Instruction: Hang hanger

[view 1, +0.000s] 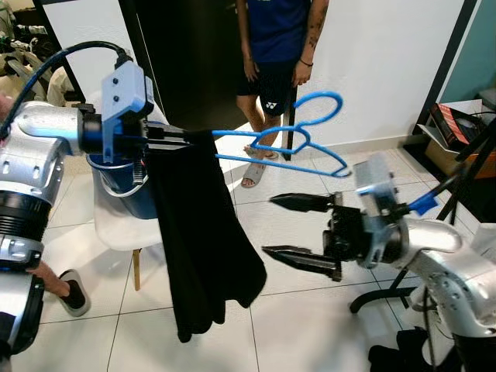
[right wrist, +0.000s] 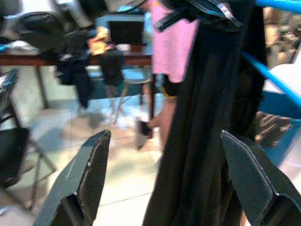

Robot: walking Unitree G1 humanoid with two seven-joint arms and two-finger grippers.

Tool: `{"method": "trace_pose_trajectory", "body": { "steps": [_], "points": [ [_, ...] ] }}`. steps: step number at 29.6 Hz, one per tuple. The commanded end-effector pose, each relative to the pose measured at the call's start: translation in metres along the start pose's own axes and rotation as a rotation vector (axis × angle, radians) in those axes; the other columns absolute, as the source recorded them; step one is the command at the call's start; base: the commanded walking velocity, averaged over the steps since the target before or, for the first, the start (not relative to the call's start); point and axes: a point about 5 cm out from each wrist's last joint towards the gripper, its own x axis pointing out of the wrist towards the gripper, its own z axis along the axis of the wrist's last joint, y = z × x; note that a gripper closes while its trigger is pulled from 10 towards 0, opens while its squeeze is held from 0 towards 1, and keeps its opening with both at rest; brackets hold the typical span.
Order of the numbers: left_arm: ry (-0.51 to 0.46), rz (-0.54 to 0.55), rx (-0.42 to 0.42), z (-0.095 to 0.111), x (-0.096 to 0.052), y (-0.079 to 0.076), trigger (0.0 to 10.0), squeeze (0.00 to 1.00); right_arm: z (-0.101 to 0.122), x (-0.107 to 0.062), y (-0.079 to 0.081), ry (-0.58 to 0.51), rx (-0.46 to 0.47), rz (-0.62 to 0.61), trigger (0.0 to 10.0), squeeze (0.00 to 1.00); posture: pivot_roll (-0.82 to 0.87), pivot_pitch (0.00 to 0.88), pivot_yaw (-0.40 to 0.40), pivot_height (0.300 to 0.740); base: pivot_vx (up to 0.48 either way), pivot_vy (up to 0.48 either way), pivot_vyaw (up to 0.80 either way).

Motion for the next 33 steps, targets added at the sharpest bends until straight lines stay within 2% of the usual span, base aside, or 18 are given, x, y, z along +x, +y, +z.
{"method": "trace_pose_trajectory", "body": {
  "steps": [1, 5, 8, 9, 11, 15, 20, 24, 33],
  "points": [
    [-0.025, 0.011, 0.026, 0.006, 0.003, 0.004, 10.0, 0.0, 0.001, 0.01, -0.004, -0.006, -0.024, -0.025, 10.0, 0.0, -0.04, 0.0, 0.062, 0.74, 0.0, 0.0, 0.0],
    [-0.029, 0.011, 0.029, 0.007, 0.004, 0.004, 10.0, 0.0, 0.001, 0.014, -0.007, -0.017, -0.028, -0.047, 10.0, 0.0, -0.04, 0.0, 0.062, 0.74, 0.0, 0.0, 0.0],
    [-0.035, 0.003, 0.04, 0.008, 0.008, 0.004, 10.0, 0.0, 0.005, 0.034, -0.014, -0.078, -0.021, -0.111, 10.0, 0.0, -0.05, 0.0, 0.065, 0.74, 0.0, 0.0, 0.0],
    [-0.035, 0.003, 0.04, 0.008, 0.008, 0.004, 10.0, 0.0, 0.005, 0.034, -0.014, -0.078, -0.021, -0.111, 10.0, 0.0, -0.05, 0.0, 0.065, 0.74, 0.0, 0.0, 0.0],
    [-0.041, -0.002, 0.046, 0.01, 0.01, 0.004, 10.0, 0.0, 0.006, 0.048, -0.013, -0.106, -0.008, -0.127, 10.0, 0.0, -0.05, 0.0, 0.067, 0.74, 0.0, 0.0, 0.0],
    [-0.052, -0.01, 0.052, 0.012, 0.012, 0.003, 10.0, 0.0, 0.007, 0.058, -0.016, -0.127, 0.0, -0.163, 10.0, 0.0, -0.05, 0.0, 0.068, 0.74, 0.0, 0.0, 0.0],
    [-0.059, -0.016, 0.056, 0.014, 0.013, 0.003, 10.0, 0.0, 0.008, 0.062, -0.019, -0.14, 0.003, -0.195, 10.0, 0.0, -0.04, 0.0, 0.066, 0.74, 0.0, 0.0, 0.0],
    [-0.084, -0.03, 0.067, 0.02, 0.016, 0.001, 10.0, 0.0, 0.011, 0.07, -0.028, -0.16, 0.003, -0.261, 10.0, 0.0, -0.04, 0.0, 0.062, 0.74, 0.0, 0.0, 0.0],
    [-0.094, -0.034, 0.077, 0.024, 0.017, 0.002, 10.0, 0.0, 0.01, 0.079, -0.027, -0.155, -0.003, -0.263, 10.0, 0.0, -0.04, 0.0, 0.064, 0.74, 0.0, 0.0, 0.0]
  ]
}}
